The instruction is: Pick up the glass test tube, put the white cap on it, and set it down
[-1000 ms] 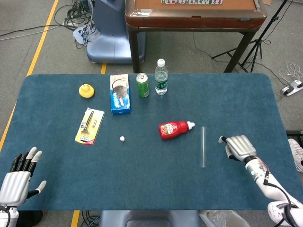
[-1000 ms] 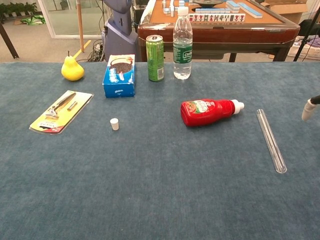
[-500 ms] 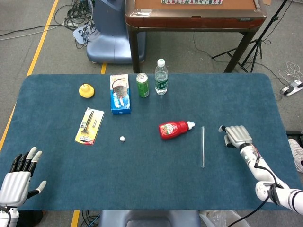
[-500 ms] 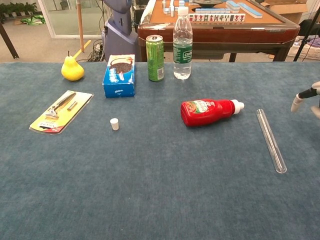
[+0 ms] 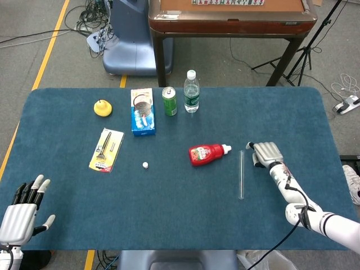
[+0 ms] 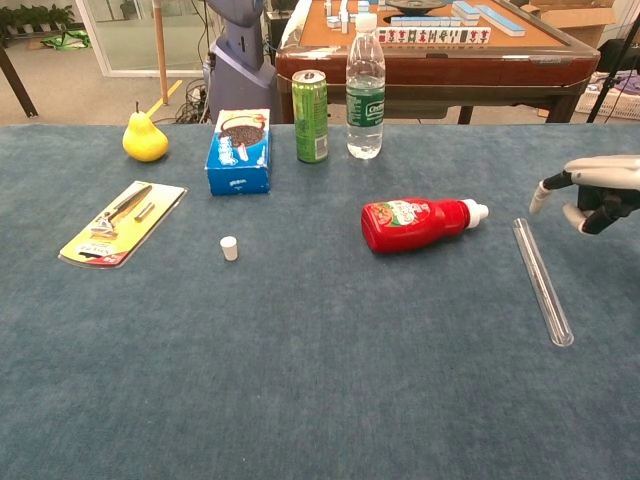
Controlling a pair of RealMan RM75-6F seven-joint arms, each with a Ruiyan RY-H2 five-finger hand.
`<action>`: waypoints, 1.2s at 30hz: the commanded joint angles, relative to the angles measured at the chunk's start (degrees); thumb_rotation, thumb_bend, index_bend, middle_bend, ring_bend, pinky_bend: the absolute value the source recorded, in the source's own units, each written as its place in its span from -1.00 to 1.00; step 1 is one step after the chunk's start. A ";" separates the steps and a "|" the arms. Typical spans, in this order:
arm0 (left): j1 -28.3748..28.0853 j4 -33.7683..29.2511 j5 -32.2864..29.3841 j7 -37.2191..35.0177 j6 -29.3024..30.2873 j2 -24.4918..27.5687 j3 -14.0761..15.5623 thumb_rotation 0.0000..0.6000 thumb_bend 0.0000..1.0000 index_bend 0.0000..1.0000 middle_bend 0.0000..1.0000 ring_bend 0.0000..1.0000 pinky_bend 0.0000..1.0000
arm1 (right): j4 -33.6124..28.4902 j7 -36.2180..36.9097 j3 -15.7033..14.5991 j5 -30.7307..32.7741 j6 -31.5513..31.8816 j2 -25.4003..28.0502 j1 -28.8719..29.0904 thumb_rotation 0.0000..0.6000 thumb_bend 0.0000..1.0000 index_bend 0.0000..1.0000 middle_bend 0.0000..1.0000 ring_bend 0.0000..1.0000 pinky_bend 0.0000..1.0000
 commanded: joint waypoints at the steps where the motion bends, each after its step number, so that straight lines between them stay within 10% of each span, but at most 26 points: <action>1: -0.01 0.05 -0.14 -0.07 -0.09 0.01 -0.02 1.00 -0.59 -1.00 -1.00 -1.00 -1.00 | 0.57 0.33 0.08 -0.18 -0.36 -0.61 0.28 1.00 1.00 -0.46 1.00 1.00 1.00; 36: -0.36 0.76 0.41 -0.82 -0.51 -0.38 0.27 1.00 -0.59 -1.00 -1.00 -1.00 -1.00 | -18.04 4.16 -3.60 -11.30 5.73 9.33 -4.78 1.00 1.00 -0.46 1.00 1.00 1.00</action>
